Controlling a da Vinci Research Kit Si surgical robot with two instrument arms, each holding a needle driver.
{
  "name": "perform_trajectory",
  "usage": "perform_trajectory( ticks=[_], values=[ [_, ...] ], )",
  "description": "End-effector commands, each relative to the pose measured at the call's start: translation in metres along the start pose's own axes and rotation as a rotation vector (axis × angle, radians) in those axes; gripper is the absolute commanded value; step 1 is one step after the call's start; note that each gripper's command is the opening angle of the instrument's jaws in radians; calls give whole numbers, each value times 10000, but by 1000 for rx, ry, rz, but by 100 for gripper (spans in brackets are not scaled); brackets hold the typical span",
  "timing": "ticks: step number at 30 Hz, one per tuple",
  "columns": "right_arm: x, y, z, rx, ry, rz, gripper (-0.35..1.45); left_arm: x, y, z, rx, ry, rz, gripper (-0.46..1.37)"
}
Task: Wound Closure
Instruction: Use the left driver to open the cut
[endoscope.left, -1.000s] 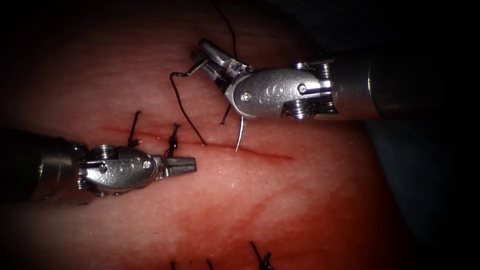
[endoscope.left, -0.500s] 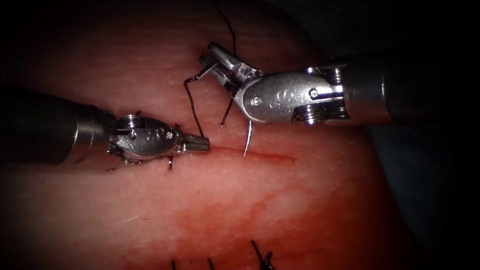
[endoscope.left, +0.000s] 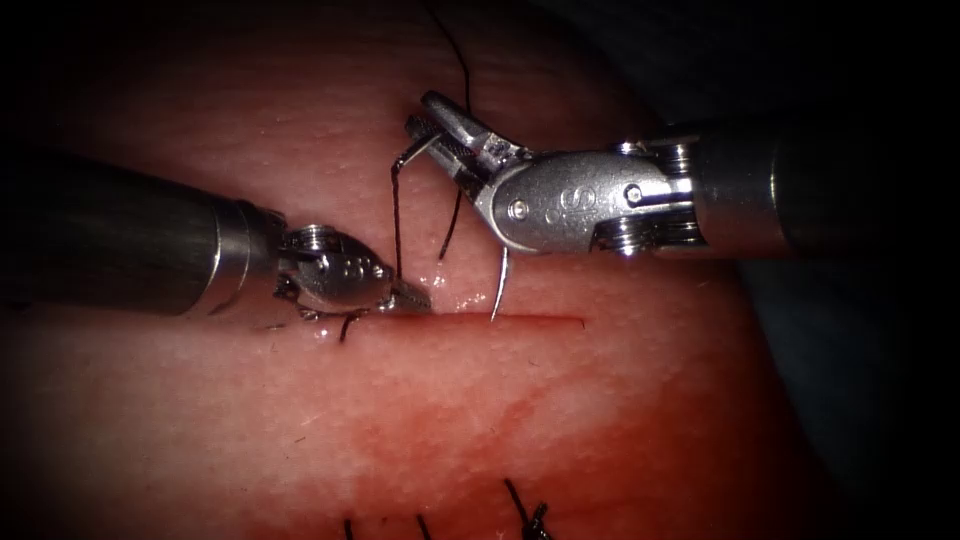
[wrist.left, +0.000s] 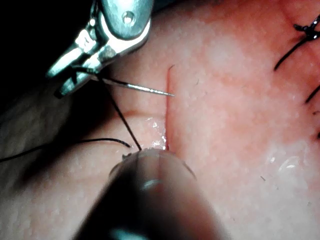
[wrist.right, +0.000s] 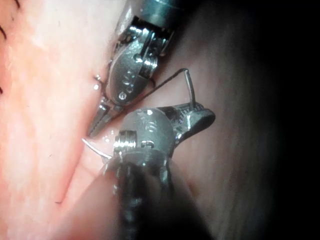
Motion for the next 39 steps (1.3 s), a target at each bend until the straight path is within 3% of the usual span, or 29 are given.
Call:
perform_trajectory(
  ticks=[1,12,17,19,21,25,32,39],
  values=[
    [0,0,0,-3,1,0,-35,-1,2,0,-22,-22,7,-35],
    [-6,-7,1,-8,4,5,-35,-15,5,-7,-54,-105,17,-35],
    [-11,-18,5,-16,6,10,-35,-20,1,-9,-29,-126,8,-35],
    [-15,-27,10,-23,8,4,-35,-22,-3,-8,-10,-137,4,-5],
    [-21,-34,17,-31,6,6,-35,-23,-7,-6,5,-145,5,8],
    [-31,-39,27,-48,19,19,-35,-26,-6,0,11,-147,7,16],
    [-19,-40,32,-44,34,24,-35,-29,-2,3,14,-151,10,20],
    [-22,-46,35,-49,40,20,-35,-30,0,5,17,-152,10,31]
  ],
)
